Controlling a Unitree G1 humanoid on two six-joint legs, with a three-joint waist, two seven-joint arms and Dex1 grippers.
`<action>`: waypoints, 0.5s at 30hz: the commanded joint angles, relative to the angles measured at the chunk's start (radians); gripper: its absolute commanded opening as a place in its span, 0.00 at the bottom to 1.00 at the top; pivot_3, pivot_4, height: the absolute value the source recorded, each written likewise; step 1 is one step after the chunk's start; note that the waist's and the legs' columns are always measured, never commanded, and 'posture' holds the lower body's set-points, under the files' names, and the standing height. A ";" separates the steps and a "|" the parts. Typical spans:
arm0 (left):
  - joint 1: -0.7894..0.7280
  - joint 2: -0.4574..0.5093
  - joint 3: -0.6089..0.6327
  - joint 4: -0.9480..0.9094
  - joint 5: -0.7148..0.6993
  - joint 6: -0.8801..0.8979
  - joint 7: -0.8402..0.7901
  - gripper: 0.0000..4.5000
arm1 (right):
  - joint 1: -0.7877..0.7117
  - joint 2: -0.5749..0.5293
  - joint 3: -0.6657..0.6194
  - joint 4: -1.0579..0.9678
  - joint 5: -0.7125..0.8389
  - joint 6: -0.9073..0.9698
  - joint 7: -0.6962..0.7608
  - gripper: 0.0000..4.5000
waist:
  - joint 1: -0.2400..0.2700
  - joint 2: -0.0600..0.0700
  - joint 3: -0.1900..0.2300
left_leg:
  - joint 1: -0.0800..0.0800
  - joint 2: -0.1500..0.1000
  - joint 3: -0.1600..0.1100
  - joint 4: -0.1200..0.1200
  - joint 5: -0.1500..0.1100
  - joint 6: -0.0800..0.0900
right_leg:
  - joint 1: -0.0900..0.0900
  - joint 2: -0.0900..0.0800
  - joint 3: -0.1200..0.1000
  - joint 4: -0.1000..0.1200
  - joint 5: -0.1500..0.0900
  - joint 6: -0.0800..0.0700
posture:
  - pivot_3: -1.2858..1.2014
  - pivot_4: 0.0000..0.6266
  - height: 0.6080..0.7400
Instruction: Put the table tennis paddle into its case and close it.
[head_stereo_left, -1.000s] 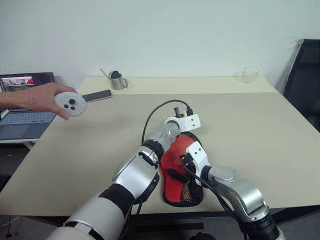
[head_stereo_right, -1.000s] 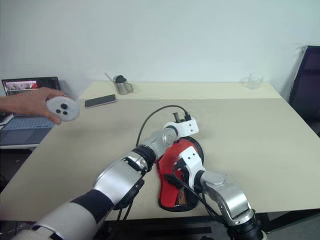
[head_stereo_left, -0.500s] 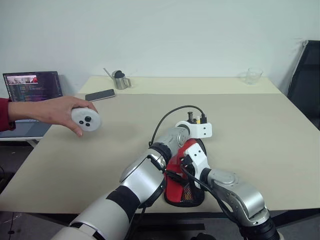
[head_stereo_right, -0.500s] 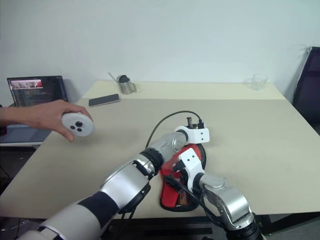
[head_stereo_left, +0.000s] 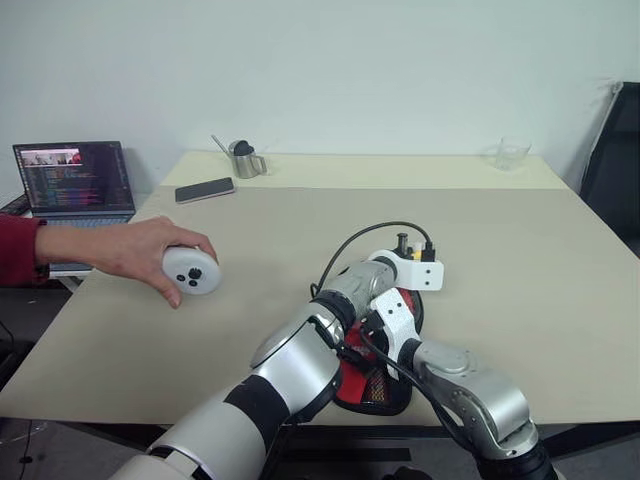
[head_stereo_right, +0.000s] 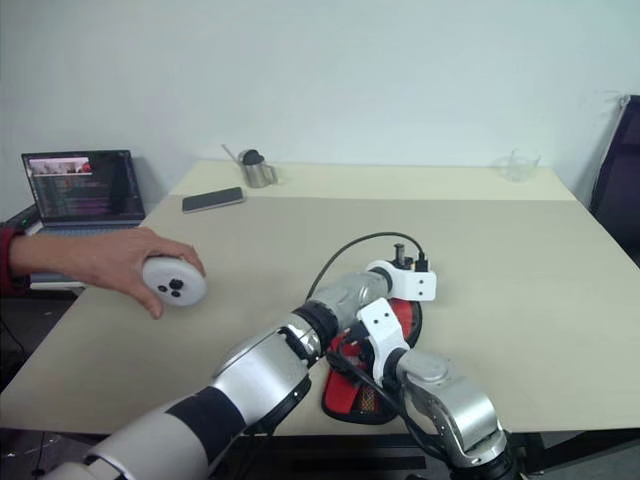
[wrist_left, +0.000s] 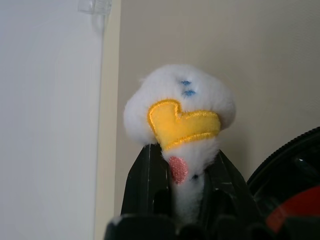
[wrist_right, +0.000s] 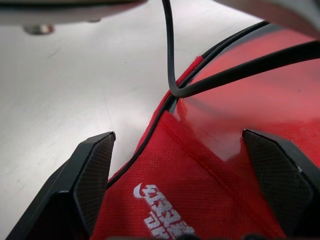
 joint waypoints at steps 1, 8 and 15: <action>-0.003 -0.041 0.009 -0.026 -0.013 -0.010 -0.017 0.06 | 0.016 0.008 0.003 -0.011 0.019 0.025 -0.009 1.00 | 0.000 0.000 0.000 | 0.000 0.000 0.000 0.000 0.000 0.000 | 0.000 0.000 0.000 0.000 0.000 0.000 | 0.52 0.24 1.00; 0.046 -0.011 0.058 -0.022 -0.061 0.066 -0.127 0.35 | 0.005 0.011 0.003 0.008 0.026 0.014 -0.008 1.00 | -0.003 0.000 -0.001 | 0.002 0.000 0.001 0.000 0.000 0.000 | 0.001 0.001 0.000 0.000 0.000 0.000 | 0.52 0.24 1.00; 0.058 0.021 0.042 -0.028 -0.047 0.065 -0.123 0.89 | -0.023 -0.014 -0.003 0.043 0.035 -0.012 0.012 1.00 | -0.003 0.000 -0.004 | 0.015 0.002 0.001 -0.002 -0.003 0.004 | 0.016 0.002 0.001 -0.002 -0.001 0.001 | 0.52 0.24 1.00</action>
